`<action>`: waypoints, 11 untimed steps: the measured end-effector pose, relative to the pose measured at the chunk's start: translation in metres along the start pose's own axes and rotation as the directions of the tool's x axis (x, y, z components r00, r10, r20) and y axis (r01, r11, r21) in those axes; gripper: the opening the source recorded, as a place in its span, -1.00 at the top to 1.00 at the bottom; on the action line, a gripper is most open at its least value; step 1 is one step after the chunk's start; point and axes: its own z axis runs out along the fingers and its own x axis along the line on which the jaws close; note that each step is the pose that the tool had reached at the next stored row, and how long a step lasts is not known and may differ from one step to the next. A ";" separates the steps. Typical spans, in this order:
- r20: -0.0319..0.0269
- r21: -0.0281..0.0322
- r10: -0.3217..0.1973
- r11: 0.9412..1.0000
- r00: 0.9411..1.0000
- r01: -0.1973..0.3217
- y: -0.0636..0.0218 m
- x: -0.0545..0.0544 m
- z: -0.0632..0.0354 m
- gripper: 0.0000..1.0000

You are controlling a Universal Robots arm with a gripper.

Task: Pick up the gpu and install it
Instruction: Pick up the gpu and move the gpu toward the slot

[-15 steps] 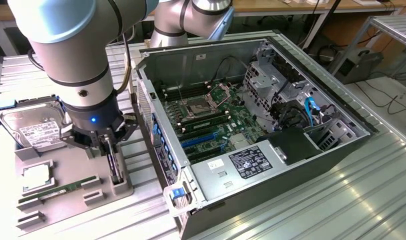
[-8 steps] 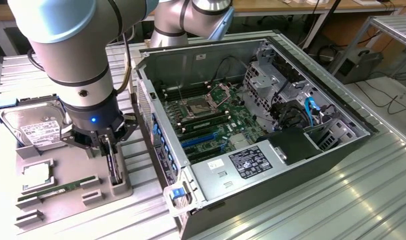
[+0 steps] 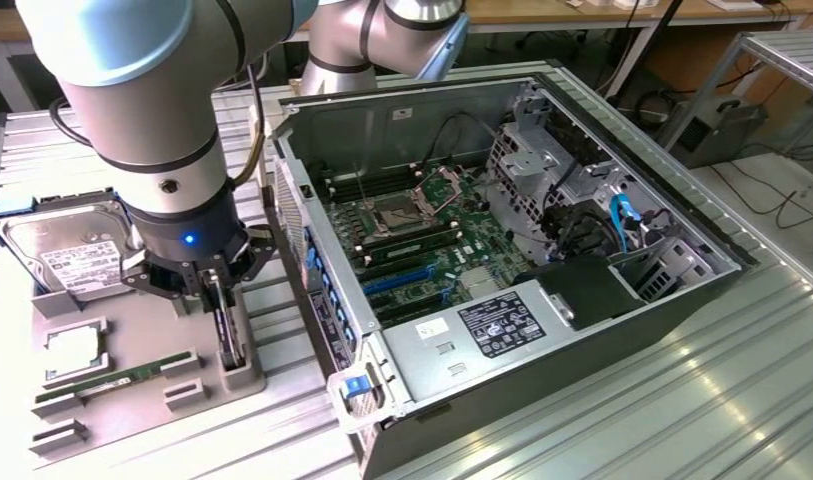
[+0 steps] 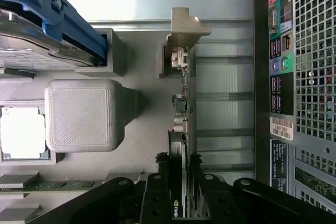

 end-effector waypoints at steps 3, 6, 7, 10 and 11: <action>0.000 0.000 0.000 1.000 1.000 0.000 0.0000 0.000 0.0000 0.47; 0.000 0.000 0.000 1.000 1.000 0.000 0.0000 0.000 -0.0004 0.47; 0.000 0.000 0.000 1.000 1.000 0.000 0.0001 0.000 -0.0012 0.47; 0.000 0.000 -0.001 1.000 1.000 0.001 0.0002 0.000 -0.0047 0.47; 0.000 0.000 -0.001 1.000 1.000 0.001 0.0003 0.000 -0.0064 0.47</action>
